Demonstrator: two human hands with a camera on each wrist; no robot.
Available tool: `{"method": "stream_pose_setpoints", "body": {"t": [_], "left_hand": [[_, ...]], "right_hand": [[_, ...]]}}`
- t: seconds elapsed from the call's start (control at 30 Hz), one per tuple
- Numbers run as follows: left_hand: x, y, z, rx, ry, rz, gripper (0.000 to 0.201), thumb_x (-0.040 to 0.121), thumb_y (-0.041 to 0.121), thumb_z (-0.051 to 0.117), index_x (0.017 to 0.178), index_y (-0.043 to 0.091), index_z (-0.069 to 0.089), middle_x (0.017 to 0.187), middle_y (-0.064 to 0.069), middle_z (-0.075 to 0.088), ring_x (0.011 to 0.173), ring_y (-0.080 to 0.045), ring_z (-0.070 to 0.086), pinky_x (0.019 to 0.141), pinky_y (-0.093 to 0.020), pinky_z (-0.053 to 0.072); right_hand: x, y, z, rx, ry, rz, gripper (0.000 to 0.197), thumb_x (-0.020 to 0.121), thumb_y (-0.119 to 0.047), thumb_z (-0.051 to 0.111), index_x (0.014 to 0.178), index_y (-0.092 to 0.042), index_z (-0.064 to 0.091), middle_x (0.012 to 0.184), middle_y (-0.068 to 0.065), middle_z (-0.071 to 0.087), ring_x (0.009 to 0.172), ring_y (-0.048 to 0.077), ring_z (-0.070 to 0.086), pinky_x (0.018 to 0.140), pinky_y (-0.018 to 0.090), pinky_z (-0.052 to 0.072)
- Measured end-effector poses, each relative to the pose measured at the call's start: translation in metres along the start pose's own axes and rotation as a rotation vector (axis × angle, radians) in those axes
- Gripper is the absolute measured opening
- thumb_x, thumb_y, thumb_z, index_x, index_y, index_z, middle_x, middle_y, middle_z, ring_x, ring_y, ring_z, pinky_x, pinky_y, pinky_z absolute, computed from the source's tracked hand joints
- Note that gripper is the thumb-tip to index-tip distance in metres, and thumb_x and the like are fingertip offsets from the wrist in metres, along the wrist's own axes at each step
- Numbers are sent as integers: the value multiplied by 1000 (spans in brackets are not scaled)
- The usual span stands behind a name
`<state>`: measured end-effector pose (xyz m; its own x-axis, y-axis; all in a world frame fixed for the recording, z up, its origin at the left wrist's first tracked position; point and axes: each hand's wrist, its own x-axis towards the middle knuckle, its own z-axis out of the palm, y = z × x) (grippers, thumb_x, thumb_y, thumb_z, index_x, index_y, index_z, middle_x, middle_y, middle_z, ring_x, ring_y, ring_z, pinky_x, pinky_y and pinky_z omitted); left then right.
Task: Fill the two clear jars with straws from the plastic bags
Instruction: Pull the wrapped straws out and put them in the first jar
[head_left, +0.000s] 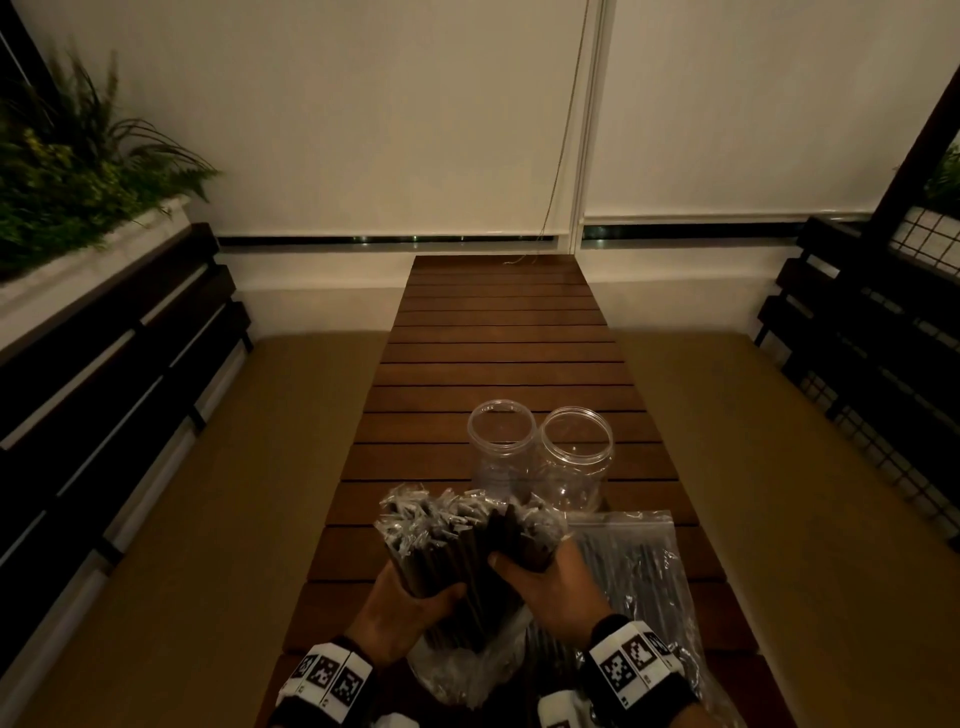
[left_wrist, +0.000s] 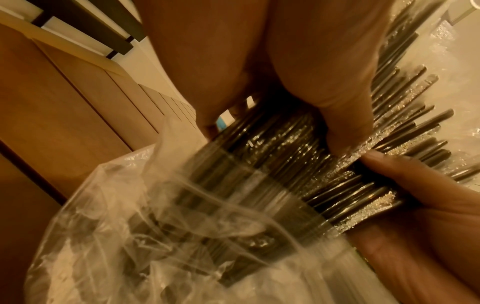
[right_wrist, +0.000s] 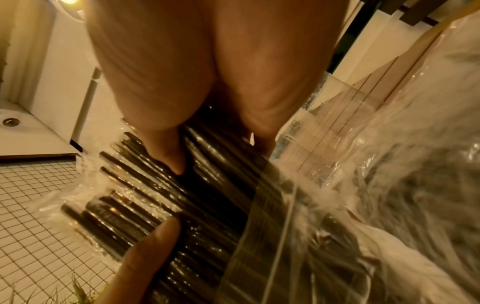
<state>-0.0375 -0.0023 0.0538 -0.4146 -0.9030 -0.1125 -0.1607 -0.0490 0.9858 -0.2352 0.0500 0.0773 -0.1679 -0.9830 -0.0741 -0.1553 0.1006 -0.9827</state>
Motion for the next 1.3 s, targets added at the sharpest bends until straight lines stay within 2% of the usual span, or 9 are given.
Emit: {"method": "stream_pose_setpoints", "body": {"t": [0.13,0.3,0.47,0.77,0.87,0.97,1.03,1.17,1.3], "left_hand": [[0,2,0,7,-6,19,39,74,8,79,103,29,63,98,28,72,95,2,69,77,-17,57],[-2,4,-2,-66,-13,14,72,46,52,89,108,25,64,104,19,73,100,-4,69,77,-17,57],[-2,4,-1,-25,-7,20,38,76,3,77,105,23,65,101,19,74,100,-6,69,78,-17,56],[-4,8,-1,-48,-23,9,37,77,2,75,102,27,64,95,24,74,96,-1,70,75,-16,56],[-5,9,-3,-71,-31,9,38,71,20,83,103,29,65,101,20,74,100,-5,69,78,-20,57],[-5,8,-4,-85,-38,13,66,49,52,87,106,25,67,106,14,74,101,-7,70,80,-20,57],[-5,7,-5,-75,-29,14,72,46,60,86,107,26,67,107,14,74,100,-6,70,82,-22,57],[-5,10,-5,-4,-35,20,41,65,38,79,103,32,65,102,26,72,98,2,68,84,-20,56],[-4,8,-4,13,-24,8,32,77,14,77,101,30,64,96,29,72,96,4,68,81,-18,56]], "right_hand": [[3,6,1,62,24,46,42,79,-29,81,116,-16,65,110,-1,75,104,10,71,95,41,57],[4,1,1,97,0,-2,25,87,-9,75,112,-12,69,107,2,77,104,15,72,91,33,59],[3,-3,2,141,9,-26,24,86,-5,75,104,-21,72,103,-2,78,101,11,73,87,25,58],[2,-11,6,254,35,-47,13,89,-6,70,100,-10,73,96,0,79,96,14,74,77,22,58],[1,-16,5,270,24,-88,16,90,2,67,98,-11,71,90,-5,79,93,10,74,76,20,57],[2,-21,4,209,6,-125,15,89,4,67,96,-9,71,87,-7,77,90,4,73,77,17,55],[2,-24,3,168,13,-143,17,89,4,68,88,-12,71,81,-7,75,85,0,71,76,15,54],[1,-23,5,158,3,-126,17,90,3,67,92,-14,70,84,-15,76,88,-4,70,76,11,52],[0,-21,7,129,-1,-87,16,91,-1,68,92,-17,70,86,-13,76,89,0,71,76,16,54]]}}
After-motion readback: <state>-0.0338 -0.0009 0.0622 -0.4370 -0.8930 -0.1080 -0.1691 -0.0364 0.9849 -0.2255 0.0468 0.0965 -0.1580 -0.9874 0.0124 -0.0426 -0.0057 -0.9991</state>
